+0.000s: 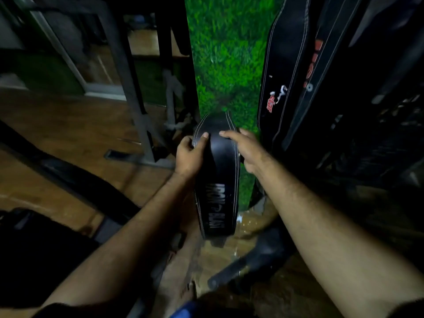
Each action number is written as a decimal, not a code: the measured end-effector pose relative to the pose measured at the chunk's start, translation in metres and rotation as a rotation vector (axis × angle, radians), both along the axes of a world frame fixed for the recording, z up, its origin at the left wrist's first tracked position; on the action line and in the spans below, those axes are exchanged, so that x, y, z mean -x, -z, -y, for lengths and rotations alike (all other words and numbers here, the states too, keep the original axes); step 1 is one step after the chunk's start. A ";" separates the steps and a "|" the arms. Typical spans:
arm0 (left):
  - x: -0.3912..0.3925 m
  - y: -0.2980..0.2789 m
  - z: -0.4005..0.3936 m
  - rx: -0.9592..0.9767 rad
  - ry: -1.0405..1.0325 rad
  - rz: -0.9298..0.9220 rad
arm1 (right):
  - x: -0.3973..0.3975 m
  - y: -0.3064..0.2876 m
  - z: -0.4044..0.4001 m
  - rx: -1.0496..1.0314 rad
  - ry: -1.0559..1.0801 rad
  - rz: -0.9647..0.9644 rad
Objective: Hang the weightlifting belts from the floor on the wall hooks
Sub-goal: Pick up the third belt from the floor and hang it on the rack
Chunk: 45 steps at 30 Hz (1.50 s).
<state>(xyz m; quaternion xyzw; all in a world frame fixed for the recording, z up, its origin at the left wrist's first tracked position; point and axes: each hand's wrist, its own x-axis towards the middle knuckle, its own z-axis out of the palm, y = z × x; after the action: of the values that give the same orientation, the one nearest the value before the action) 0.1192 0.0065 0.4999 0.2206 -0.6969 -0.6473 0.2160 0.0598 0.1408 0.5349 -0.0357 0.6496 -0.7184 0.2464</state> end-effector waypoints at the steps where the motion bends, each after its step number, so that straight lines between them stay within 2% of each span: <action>1: 0.008 -0.016 0.000 0.039 0.007 -0.050 | 0.000 -0.013 0.000 -0.003 -0.002 -0.029; 5: 0.031 -0.061 0.009 0.109 0.058 -0.215 | 0.015 -0.057 0.010 0.018 0.011 -0.026; 7: 0.037 -0.073 0.015 0.105 0.120 -0.285 | 0.028 -0.084 0.014 0.089 -0.003 0.064; 9: 0.042 -0.079 0.023 0.117 0.184 -0.306 | 0.041 -0.101 0.018 0.180 0.032 0.113; 11: 0.048 -0.087 0.030 0.095 0.245 -0.307 | 0.046 -0.117 0.027 0.178 0.091 0.100; 14: 0.060 -0.102 0.042 0.051 0.319 -0.281 | 0.051 -0.129 0.042 0.183 0.211 -0.095; 17: 0.074 -0.127 0.043 0.043 0.340 -0.326 | 0.053 -0.145 0.050 0.237 0.158 -0.281; 22: 0.077 -0.150 0.035 0.196 0.368 -0.458 | 0.073 -0.173 0.042 0.328 0.127 -0.048; 26: 0.079 -0.148 0.045 0.119 0.404 -0.426 | 0.079 -0.181 0.046 0.342 0.213 -0.014; 28: 0.079 -0.146 0.049 0.084 0.446 -0.364 | 0.081 -0.187 0.042 0.404 0.236 -0.068; 31: 0.079 -0.149 0.043 0.086 0.467 -0.317 | 0.082 -0.201 0.034 0.410 0.206 -0.252; 34: 0.080 -0.166 0.027 0.122 0.462 -0.359 | 0.078 -0.206 0.038 0.320 0.188 -0.480; 36: 0.081 -0.179 0.016 0.119 0.474 -0.403 | 0.078 -0.205 0.040 0.300 0.203 -0.554; 38: 0.076 -0.186 0.012 0.145 0.479 -0.450 | 0.080 -0.209 0.037 0.329 0.198 -0.514; 42: 0.070 -0.182 0.023 0.256 0.469 -0.454 | 0.085 -0.215 0.027 0.404 0.210 -0.276; 45: 0.065 -0.180 0.024 0.226 0.533 -0.425 | 0.085 -0.216 0.026 0.443 0.194 -0.140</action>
<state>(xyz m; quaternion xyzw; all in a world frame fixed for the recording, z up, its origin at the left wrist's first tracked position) 0.0539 -0.0174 0.6796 -0.1338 -0.7365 -0.6312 0.2029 -0.0256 0.1145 0.7513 -0.0759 0.4922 -0.8593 0.1167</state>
